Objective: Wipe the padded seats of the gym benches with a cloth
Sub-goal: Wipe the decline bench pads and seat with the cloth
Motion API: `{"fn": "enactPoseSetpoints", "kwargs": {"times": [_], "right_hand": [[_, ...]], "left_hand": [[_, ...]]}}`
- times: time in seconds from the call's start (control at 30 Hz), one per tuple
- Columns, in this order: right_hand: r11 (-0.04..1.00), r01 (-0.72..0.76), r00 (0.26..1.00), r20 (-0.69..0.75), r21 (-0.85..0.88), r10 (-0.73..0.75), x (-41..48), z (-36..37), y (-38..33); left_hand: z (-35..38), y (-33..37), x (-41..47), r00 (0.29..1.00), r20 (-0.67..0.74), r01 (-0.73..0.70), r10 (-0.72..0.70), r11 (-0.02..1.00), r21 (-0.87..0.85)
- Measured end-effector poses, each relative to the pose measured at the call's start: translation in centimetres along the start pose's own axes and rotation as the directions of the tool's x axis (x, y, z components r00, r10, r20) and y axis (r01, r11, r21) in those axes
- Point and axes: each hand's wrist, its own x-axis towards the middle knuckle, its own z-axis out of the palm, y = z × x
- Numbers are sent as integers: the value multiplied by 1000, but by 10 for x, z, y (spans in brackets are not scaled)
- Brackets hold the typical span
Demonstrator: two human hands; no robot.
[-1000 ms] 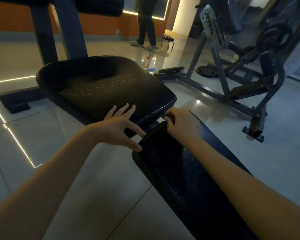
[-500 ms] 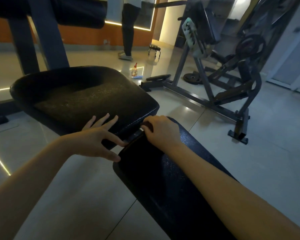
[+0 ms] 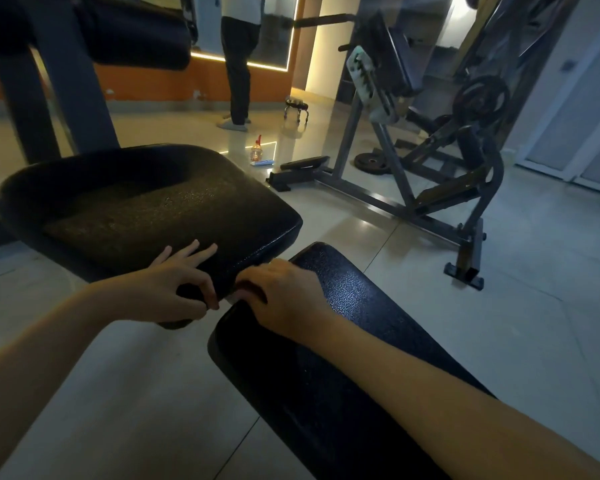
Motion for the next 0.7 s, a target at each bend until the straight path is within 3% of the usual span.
{"fn": "enactPoseSetpoints", "kwargs": {"times": [0.07,0.13,0.27,0.43,0.6,0.7], "right_hand": [[986,-164,986,-36,-9,164,13,-4,12],[971,-238,969,-62,4,237,16,-3,14],[995,-94,994,-54,17,95,-3,5,-6],[995,64,996,50,73,-68,-4,-2,-10],[995,-95,995,40,22,94,14,-3,4],[997,50,998,27,54,-51,3,3,-6]], "left_hand": [[1,0,-1,1000,-5,-1,1,1000,10],[2,0,0,1000,-21,-11,12,1000,20],[2,2,1,998,-55,12,-12,1000,7],[-4,-1,-4,987,-154,6,-35,984,-180],[-7,-1,-8,987,-155,-13,-44,937,-350],[-4,-3,-6,985,-166,-15,-35,956,-293]]}}
